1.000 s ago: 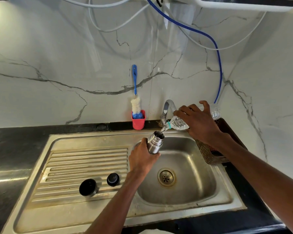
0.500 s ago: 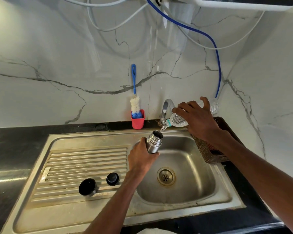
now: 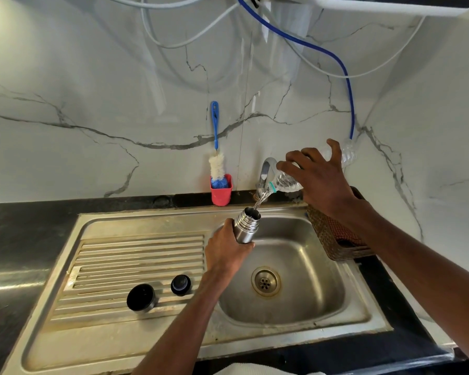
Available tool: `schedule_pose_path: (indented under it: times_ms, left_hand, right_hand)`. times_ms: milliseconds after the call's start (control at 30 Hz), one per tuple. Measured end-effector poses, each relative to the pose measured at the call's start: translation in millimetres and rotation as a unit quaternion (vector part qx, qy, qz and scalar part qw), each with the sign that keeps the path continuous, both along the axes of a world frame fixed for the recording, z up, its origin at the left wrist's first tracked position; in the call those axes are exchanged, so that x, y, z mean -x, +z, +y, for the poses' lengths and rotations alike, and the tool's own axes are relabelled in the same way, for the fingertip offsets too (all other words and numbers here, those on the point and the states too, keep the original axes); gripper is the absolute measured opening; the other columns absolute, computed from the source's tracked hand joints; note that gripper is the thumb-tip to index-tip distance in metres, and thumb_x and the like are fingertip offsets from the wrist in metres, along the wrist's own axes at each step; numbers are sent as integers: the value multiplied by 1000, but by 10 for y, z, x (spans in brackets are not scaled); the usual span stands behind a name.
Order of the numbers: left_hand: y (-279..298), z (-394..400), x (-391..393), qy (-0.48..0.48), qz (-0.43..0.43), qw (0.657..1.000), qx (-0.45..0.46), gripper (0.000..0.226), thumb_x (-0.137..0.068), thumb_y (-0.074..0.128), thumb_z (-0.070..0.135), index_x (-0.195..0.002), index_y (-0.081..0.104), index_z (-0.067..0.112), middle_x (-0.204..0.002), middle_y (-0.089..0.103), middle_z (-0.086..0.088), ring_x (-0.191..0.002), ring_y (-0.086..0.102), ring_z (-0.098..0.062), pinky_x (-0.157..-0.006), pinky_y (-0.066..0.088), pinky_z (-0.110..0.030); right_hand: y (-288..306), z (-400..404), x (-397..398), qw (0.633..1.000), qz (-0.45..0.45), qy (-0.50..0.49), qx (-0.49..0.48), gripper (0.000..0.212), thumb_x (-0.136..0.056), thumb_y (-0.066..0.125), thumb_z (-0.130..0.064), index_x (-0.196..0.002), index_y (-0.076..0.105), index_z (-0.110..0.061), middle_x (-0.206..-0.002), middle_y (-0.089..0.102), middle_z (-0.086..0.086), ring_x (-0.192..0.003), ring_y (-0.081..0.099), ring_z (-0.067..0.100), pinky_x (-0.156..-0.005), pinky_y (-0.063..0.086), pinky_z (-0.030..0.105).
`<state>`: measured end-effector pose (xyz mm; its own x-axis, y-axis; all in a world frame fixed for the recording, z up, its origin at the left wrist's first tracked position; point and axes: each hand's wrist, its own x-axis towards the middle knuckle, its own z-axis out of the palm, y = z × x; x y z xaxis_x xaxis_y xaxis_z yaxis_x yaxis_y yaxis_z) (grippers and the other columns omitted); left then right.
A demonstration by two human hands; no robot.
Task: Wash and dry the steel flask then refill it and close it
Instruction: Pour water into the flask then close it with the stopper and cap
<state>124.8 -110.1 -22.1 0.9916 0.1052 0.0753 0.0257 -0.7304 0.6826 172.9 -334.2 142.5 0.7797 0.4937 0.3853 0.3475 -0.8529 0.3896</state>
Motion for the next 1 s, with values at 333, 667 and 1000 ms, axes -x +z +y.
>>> schedule_pose_path:
  times_ms: [333,667,1000]
  left_hand:
    - [43,5,21,6,4,1000,7,54,-72,88,47,-112,56,31,-103,69,11,-85,63,-9,-71,46,-29]
    - [90,5,18,4,9,1000,6,56,-71,88,48,-114,56,31,-105,71,10,-87,65,-12,-73,50,-31]
    - [157,35,17,10,15,1000,12,53,-72,87,47,-111,56,29,-101,70,10,-81,64,-12,-71,49,-31]
  right_hand:
    - [157,64,-17,998,-45,-20,30,92,-58,87,5,-136,55,-31,-139,52,3,-130,48,30,-114,16,71]
    - [-198,307,53,992,-39,-4,124,89,-72,74,-1,-149,38,-26,-138,50,4,-129,48,33,-115,14,70]
    - [-280,441,26,985,-69,51,147,77,-70,76,-1,-138,45,-21,-140,48,4,-133,47,31,-115,13,69]
